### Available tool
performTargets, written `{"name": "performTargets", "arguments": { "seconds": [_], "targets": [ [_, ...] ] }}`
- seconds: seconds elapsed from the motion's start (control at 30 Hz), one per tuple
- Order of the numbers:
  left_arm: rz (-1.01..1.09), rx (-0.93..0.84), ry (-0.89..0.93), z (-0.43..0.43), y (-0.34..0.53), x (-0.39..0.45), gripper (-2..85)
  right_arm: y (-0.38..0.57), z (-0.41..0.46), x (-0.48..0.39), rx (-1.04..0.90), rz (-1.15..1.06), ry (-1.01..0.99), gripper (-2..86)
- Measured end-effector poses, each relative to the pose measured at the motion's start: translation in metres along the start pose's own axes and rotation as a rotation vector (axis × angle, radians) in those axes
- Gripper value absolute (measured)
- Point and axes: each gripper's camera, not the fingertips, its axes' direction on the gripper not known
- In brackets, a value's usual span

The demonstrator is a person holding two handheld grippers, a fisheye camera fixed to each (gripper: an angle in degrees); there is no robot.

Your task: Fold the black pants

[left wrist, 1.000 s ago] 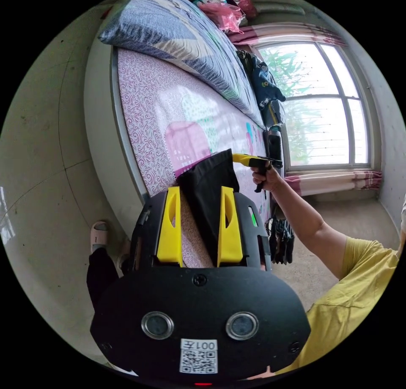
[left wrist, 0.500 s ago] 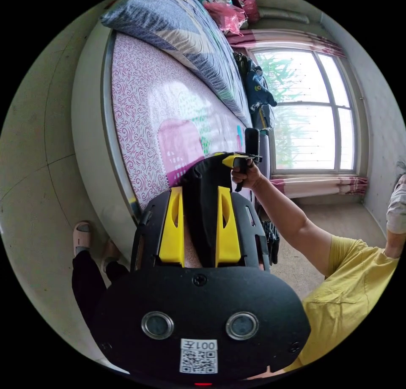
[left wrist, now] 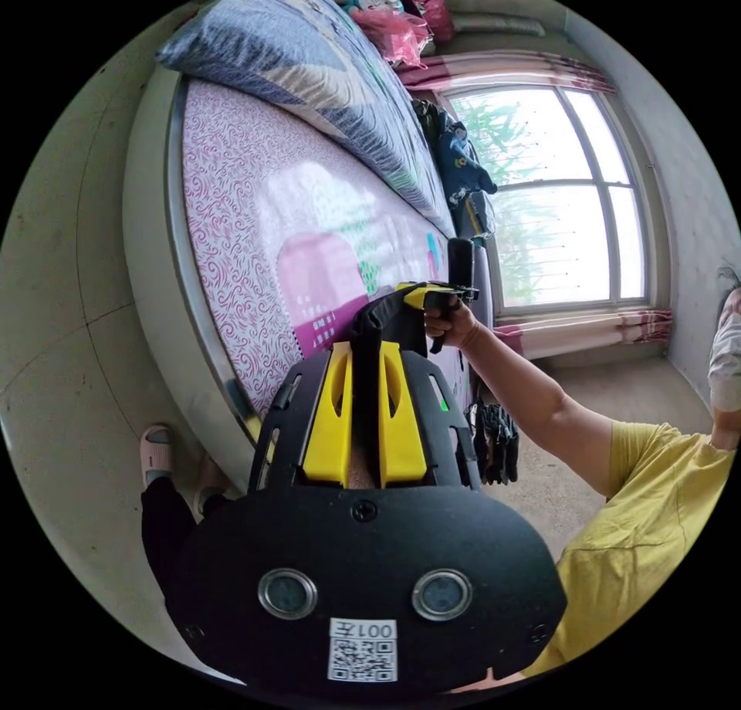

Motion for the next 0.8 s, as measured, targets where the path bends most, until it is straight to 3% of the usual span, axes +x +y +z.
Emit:
{"name": "performTargets", "arguments": {
  "seconds": [0.5,0.8],
  "targets": [
    [0.263,0.093,-0.04,0.02,-0.064,0.027,1.1,-0.034,-0.071,-0.092,0.218,-0.161,0.266,1.3],
    [0.415,0.042,0.129,0.033,0.01,0.07,1.1,0.042,-0.068,-0.19,0.207,-0.256,0.198,1.3]
  ]
}}
